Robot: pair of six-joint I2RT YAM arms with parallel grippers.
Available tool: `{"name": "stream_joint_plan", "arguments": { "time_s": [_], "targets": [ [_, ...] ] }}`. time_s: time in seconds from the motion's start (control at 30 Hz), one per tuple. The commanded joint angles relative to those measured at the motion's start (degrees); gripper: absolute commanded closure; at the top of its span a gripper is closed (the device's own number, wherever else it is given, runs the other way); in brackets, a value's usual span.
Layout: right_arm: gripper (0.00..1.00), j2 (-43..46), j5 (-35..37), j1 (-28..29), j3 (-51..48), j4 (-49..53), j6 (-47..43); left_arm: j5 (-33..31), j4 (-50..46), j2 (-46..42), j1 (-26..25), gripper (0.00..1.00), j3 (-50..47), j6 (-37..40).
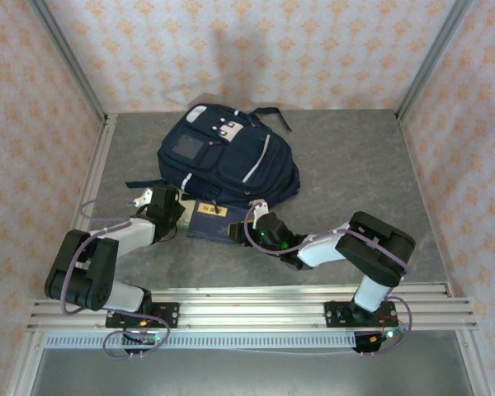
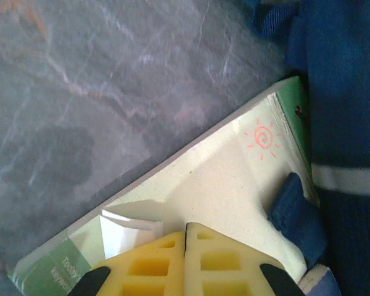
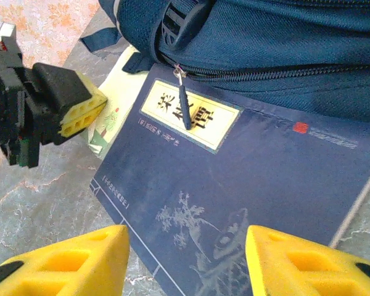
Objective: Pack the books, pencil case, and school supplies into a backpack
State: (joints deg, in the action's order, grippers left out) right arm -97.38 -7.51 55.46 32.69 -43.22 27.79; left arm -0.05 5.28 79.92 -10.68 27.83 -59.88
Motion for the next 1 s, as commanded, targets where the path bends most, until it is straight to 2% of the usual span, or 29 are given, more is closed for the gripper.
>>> {"name": "stream_joint_plan", "arguments": {
  "time_s": [0.0,0.13,0.3,0.43,0.5,0.6,0.67,0.8,0.87,0.97],
  "targets": [
    [0.48,-1.1,0.6,0.1,1.0,-1.3,-0.2,6.3,-7.8,-1.2,-2.3,0.93,-4.1,-1.0],
    [0.48,-1.3,0.8,0.1,1.3,-1.2,-0.1,4.7,-11.3,-6.6,-8.8,0.93,-4.5,-2.9],
    [0.48,-0.5,2.6,0.0,1.0,-0.3,0.0,-1.2,-17.6,-15.1,-20.3,0.93,-3.9,-6.6],
    [0.48,1.1,4.3,-0.2,2.2,4.6,0.7,-2.0,-20.3,-21.1,-23.8,0.91,-3.6,-8.2],
    [0.48,1.7,3.2,-0.2,5.1,10.1,0.4,-4.8,-25.3,-24.1,-23.8,0.90,-1.5,-5.7],
    [0.46,1.3,-0.7,-0.1,10.3,18.7,0.3,-12.1,-31.2,-28.7,-22.7,0.84,0.9,-0.6],
    [0.46,1.1,-2.1,-0.1,12.3,21.6,0.7,-11.3,-29.4,-29.6,-18.9,0.76,1.4,5.4],
    [0.46,1.6,-1.7,-0.1,13.6,23.5,2.3,-5.2,-24.6,-24.0,-10.6,0.57,3.4,10.4],
    [0.46,1.5,-1.0,-0.2,13.3,22.6,3.0,-4.5,-21.0,-19.3,-8.8,0.53,5.1,11.7],
    [0.46,1.0,-1.0,-0.4,12.2,20.5,4.3,-2.5,-17.8,-10.7,-6.7,0.52,10.0,12.6]
  ]
}}
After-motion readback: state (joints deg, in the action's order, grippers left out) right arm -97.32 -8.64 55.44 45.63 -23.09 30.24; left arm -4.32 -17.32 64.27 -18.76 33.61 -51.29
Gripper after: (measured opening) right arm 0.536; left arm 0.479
